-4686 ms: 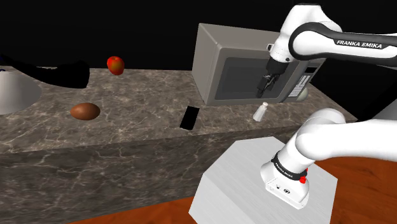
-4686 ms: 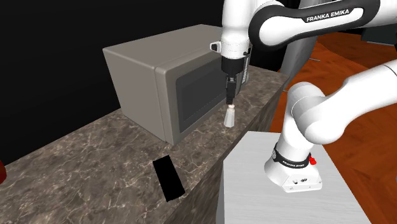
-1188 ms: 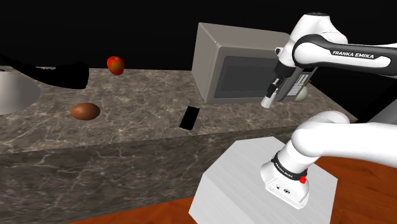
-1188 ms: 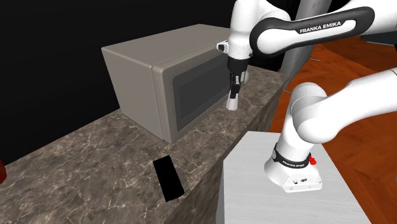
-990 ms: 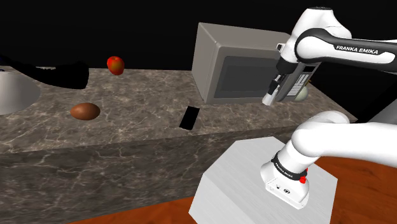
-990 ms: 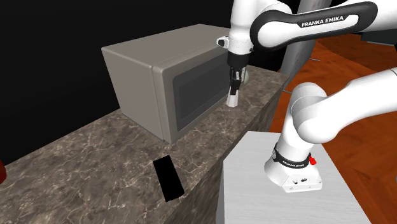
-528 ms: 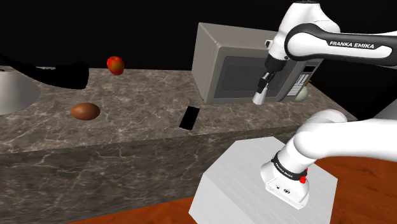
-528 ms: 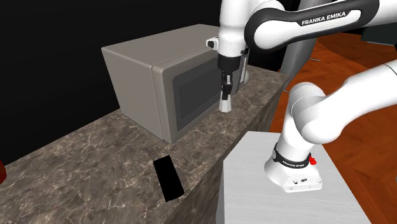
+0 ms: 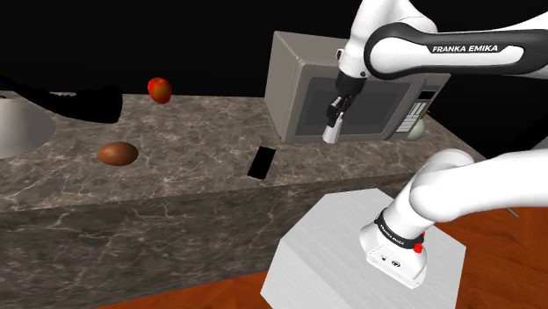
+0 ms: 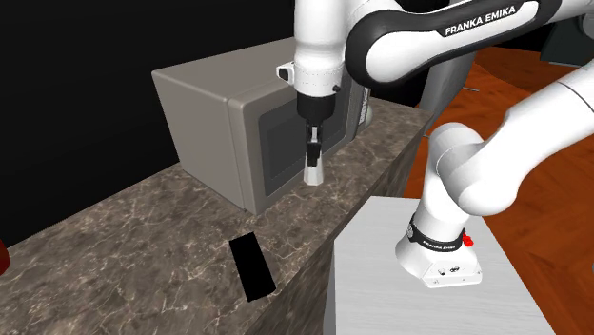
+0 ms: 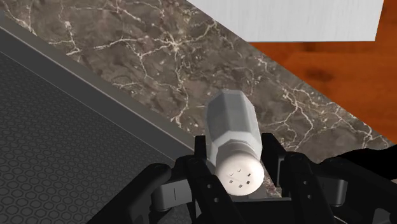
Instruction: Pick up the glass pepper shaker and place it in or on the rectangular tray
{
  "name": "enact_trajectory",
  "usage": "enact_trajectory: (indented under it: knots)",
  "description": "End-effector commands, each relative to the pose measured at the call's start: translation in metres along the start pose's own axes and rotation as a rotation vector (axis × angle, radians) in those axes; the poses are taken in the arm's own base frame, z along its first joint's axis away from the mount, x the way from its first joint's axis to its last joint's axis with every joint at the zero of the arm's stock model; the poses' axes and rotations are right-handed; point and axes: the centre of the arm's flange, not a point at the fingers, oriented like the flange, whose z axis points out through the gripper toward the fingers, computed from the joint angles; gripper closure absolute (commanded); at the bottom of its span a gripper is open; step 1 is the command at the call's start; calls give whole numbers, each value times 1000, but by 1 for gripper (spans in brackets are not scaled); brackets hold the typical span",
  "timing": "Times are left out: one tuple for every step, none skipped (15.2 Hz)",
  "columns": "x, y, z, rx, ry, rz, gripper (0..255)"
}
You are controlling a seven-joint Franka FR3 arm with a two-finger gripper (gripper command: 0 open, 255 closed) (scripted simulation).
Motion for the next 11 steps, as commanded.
enact_trajectory:
  knots:
    - [16, -21, -3, 1, 0, 1, 255]
    - [23, -31, -5, 1, 0, 1, 255]
    - [31, -42, -6, 1, 0, 1, 255]
    - [39, -52, -8, 1, 0, 1, 255]
    - [46, -63, -10, 1, 0, 1, 255]
    - [54, -73, -12, 1, 0, 1, 255]
    - [62, -84, -13, 1, 0, 1, 255]
    - [69, -95, -15, 1, 0, 1, 255]
    - [77, -105, -17, 1, 0, 1, 255]
    - [85, -116, -19, 1, 0, 1, 255]
    - [93, -126, -21, 1, 0, 1, 255]
